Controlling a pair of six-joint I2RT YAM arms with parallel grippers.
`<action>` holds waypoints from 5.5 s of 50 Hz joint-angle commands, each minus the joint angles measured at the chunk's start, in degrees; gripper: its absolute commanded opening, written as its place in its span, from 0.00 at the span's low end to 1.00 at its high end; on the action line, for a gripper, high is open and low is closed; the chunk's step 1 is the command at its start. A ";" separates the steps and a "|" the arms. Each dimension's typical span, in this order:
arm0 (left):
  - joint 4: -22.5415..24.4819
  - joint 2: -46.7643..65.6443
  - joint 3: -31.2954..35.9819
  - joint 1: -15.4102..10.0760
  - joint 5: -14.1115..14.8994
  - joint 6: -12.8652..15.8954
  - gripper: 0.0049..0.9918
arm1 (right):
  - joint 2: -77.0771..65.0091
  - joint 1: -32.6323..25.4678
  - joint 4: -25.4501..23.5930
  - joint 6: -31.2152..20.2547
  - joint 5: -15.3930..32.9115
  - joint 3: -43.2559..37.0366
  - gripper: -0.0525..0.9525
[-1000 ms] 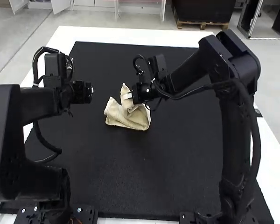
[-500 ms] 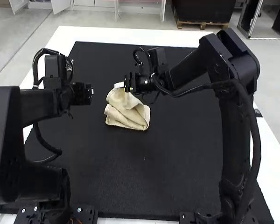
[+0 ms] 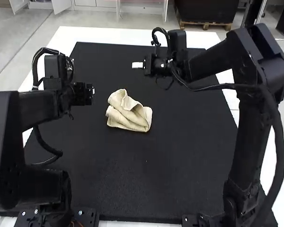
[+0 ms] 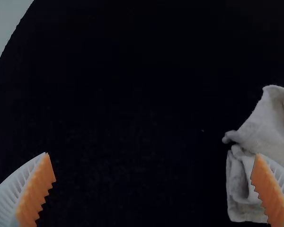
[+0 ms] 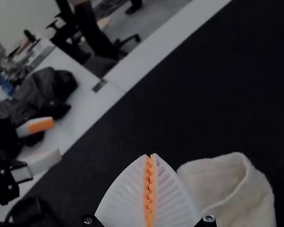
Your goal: Fold the towel.
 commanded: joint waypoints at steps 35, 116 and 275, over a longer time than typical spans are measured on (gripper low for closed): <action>0.52 -2.77 -0.05 0.25 -0.17 -0.47 0.98 | 6.59 7.24 -7.31 -12.23 14.00 2.29 0.95; 0.43 -3.47 -0.57 0.25 0.62 -0.47 0.98 | 20.13 9.70 -9.95 -16.89 16.02 15.21 0.03; 0.87 -3.38 -0.31 0.34 0.36 -1.35 0.98 | 10.28 9.79 -3.97 -13.90 9.60 2.37 0.03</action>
